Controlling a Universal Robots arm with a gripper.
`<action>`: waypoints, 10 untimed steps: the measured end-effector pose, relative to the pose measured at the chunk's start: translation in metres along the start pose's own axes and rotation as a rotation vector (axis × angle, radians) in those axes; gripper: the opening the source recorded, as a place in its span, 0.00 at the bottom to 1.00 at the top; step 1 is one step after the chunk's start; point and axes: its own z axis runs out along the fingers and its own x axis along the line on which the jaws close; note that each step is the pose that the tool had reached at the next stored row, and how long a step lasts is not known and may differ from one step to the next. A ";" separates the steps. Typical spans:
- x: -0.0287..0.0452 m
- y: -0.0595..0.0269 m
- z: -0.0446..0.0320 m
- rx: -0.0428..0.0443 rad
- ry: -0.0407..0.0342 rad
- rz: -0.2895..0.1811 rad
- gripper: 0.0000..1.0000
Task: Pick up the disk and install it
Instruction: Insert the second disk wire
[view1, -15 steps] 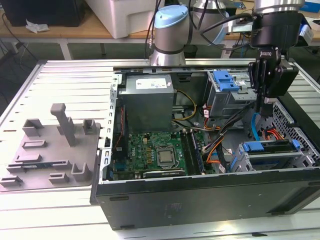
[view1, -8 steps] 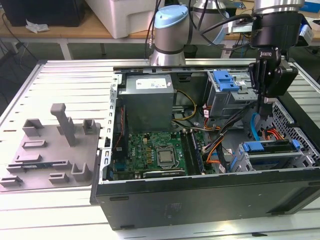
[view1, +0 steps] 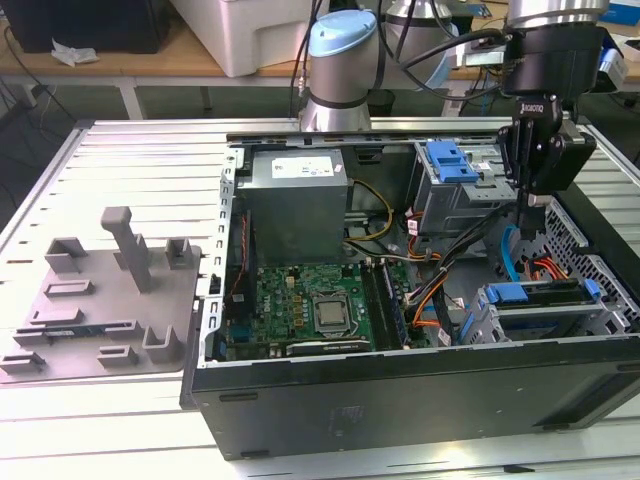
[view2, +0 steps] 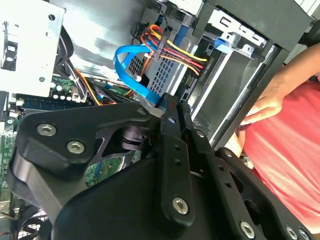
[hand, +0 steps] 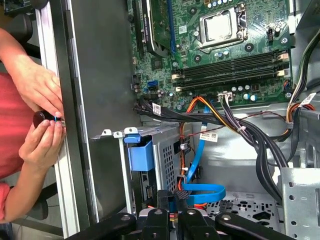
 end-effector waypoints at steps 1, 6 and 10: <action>0.0000 0.0000 0.0000 0.0000 0.0000 0.000 0.16; 0.0000 0.0000 0.0001 0.0000 0.0000 0.000 0.16; 0.0003 -0.0002 0.0004 -0.0001 -0.0011 0.000 0.16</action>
